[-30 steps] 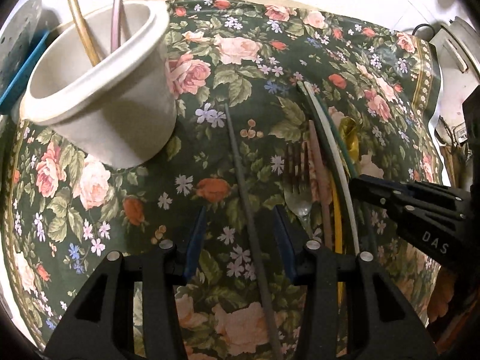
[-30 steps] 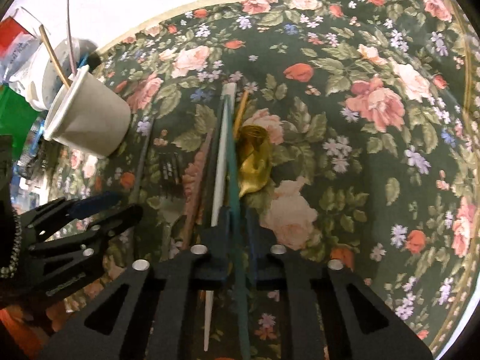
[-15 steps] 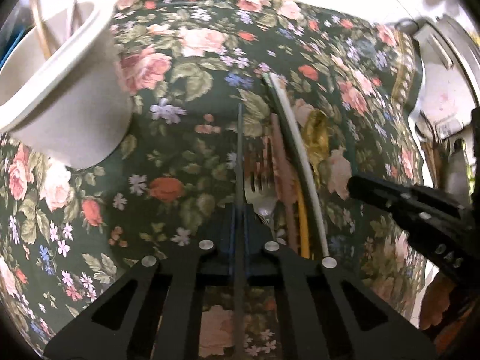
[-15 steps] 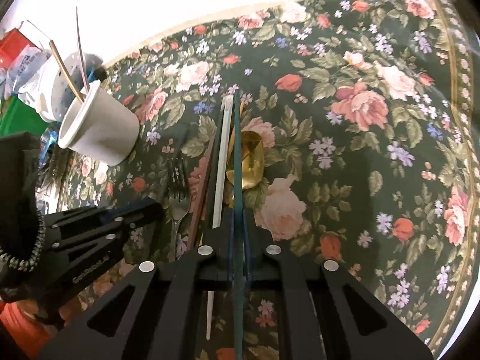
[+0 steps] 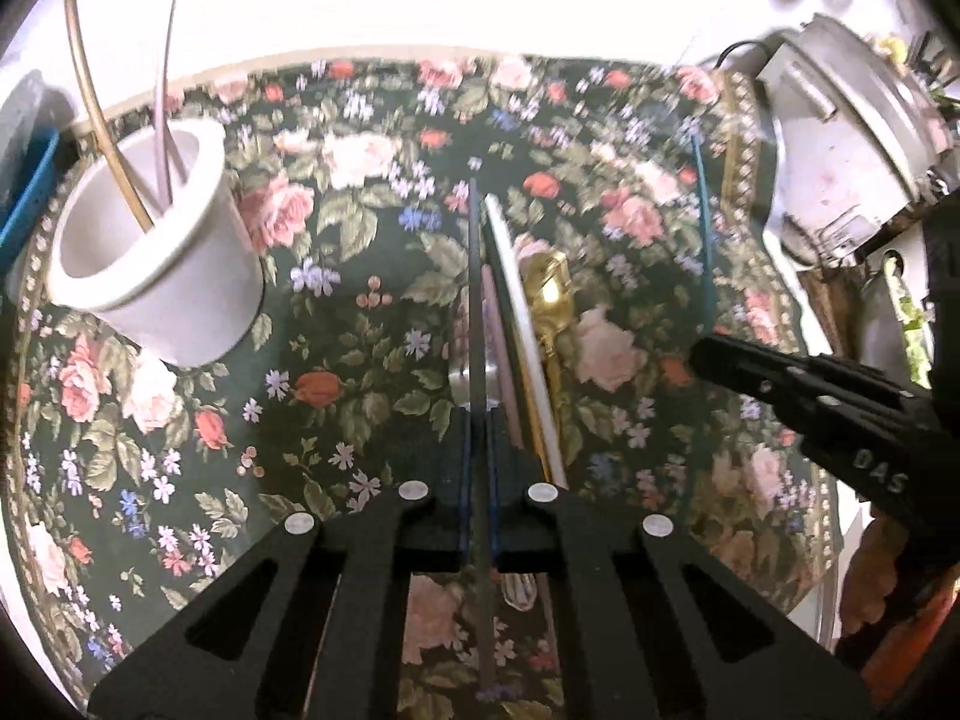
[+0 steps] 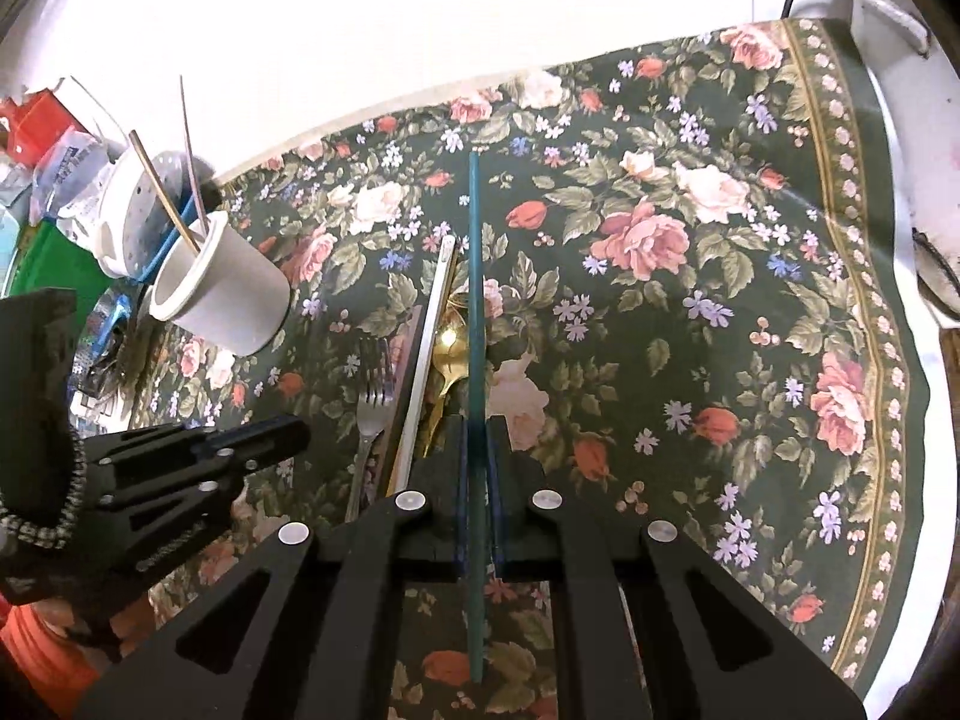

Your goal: Organize utensils

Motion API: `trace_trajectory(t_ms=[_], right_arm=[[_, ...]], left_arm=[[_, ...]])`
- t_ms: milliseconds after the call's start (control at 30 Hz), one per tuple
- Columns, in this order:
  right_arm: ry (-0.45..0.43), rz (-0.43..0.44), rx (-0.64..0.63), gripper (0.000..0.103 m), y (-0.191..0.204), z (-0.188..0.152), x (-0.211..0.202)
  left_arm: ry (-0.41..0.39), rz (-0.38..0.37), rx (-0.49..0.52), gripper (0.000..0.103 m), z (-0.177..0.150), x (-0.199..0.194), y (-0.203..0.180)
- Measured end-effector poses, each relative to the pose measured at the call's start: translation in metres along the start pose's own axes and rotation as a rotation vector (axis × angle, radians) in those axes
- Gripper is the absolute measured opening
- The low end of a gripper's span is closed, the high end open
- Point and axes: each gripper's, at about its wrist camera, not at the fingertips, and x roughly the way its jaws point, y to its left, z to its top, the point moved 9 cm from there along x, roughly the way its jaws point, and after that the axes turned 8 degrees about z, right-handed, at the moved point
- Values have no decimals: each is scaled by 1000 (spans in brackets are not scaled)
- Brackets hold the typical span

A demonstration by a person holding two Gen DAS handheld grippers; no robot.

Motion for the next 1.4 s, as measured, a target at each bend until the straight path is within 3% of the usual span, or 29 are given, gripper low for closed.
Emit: trace_trajectory(t_ms=[267, 633, 1400], right_arm=[[-76, -1, -32, 5, 16, 9, -28], [-167, 3, -78, 5, 39, 18, -58], [-317, 53, -188, 5, 107, 76, -93]], left_arm=[[-109, -43, 31, 2, 12, -44, -17], [-233, -42, 43, 2, 21, -91, -24], [-442, -17, -42, 0, 64, -180, 27]])
